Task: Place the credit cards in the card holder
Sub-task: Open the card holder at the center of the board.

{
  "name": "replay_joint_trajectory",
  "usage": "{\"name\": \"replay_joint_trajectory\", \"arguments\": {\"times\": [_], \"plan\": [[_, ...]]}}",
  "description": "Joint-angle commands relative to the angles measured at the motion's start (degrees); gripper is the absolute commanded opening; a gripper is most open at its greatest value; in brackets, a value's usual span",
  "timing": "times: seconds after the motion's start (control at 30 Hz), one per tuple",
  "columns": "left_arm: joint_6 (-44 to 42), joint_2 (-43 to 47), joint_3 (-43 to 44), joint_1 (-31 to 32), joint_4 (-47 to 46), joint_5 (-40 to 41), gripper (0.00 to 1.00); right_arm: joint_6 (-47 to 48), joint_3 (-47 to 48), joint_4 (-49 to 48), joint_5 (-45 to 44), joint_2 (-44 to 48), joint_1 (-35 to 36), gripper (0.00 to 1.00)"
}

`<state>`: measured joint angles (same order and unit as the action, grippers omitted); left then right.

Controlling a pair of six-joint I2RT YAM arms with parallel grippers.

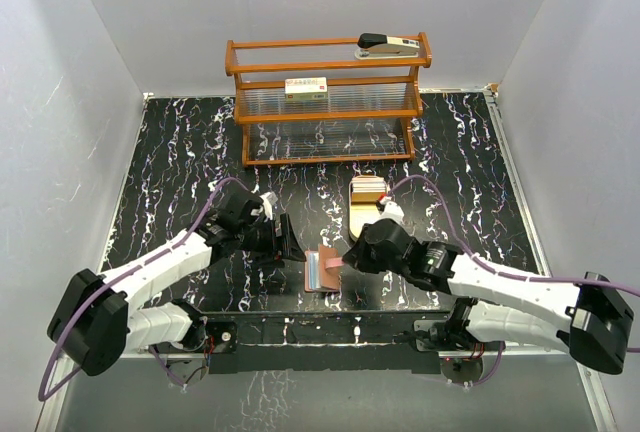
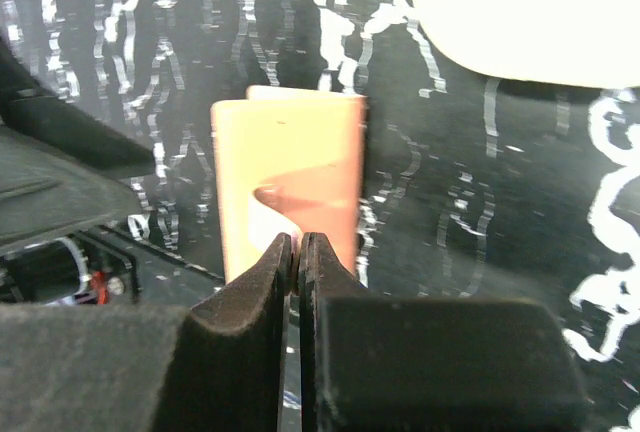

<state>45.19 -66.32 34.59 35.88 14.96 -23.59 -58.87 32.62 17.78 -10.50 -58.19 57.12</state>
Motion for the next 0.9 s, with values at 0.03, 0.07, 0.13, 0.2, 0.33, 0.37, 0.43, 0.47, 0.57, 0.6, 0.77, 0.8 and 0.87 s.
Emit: {"name": "replay_joint_trajectory", "arguments": {"times": [0.03, 0.07, 0.13, 0.2, 0.33, 0.37, 0.43, 0.47, 0.57, 0.6, 0.77, 0.8, 0.87], "plan": [[-0.04, -1.41, -0.62, 0.33, -1.35, -0.54, 0.67, -1.51, -3.58, 7.35, -7.55, 5.14, 0.27, 0.0], [0.17, -1.86, -0.62, 0.33, -2.12, -0.83, 0.67, -1.63, -4.59, 7.47, -8.12, 5.72, 0.2, 0.0], [0.77, -2.96, -0.99, 0.51, -3.95, -1.62, 0.66, -2.12, -6.41, 7.99, -9.47, 6.66, 0.18, 0.0], [1.03, -4.42, -1.19, 0.63, -5.28, -1.64, 0.66, -2.58, -7.42, 8.27, -9.99, 7.28, 0.14, 0.0], [1.37, -7.26, -1.62, 1.23, -6.59, -0.62, 0.66, -4.62, -8.55, 10.64, -11.87, 7.06, 0.14, 0.0], [1.31, -7.85, -1.54, 1.34, -6.88, -0.58, 0.66, -4.78, -8.54, 11.45, -12.39, 6.57, 0.18, 0.0], [1.22, -9.08, -1.6, 1.62, -7.45, -0.58, 0.66, -5.11, -8.54, 12.51, -12.85, 5.69, 0.18, 0.0], [1.27, -9.57, -1.61, 1.72, -7.87, -0.58, 0.66, -5.07, -8.61, 12.65, -12.94, 5.2, 0.18, 0.0], [1.83, -10.95, -2.48, 1.91, -10.21, -0.81, 0.66, -5.43, -9.16, 13.05, -13.67, 4.67, 0.18, 0.0], [2.14, -11.43, -2.99, 1.96, -11.63, -0.96, 0.66, -5.55, -9.49, 13.01, -13.87, 4.71, 0.18, 0.0], [4.9, -14.58, -5.52, 2.47, -18.22, -3.41, 0.66, -5.78, -10.73, 13.0, -15.01, 4.66, 0.18, 0.0], [5.32, -14.98, -5.84, 2.63, -19.35, -3.73, 0.66, -5.81, -10.8, 13.03, -15.04, 4.52, 0.18, 0.0], [6.24, -15.42, -6.52, 3.02, -21.47, -4.42, 0.66, -5.81, -10.66, 13.03, -15.05, 4.03, 0.18, 0.0]]}}
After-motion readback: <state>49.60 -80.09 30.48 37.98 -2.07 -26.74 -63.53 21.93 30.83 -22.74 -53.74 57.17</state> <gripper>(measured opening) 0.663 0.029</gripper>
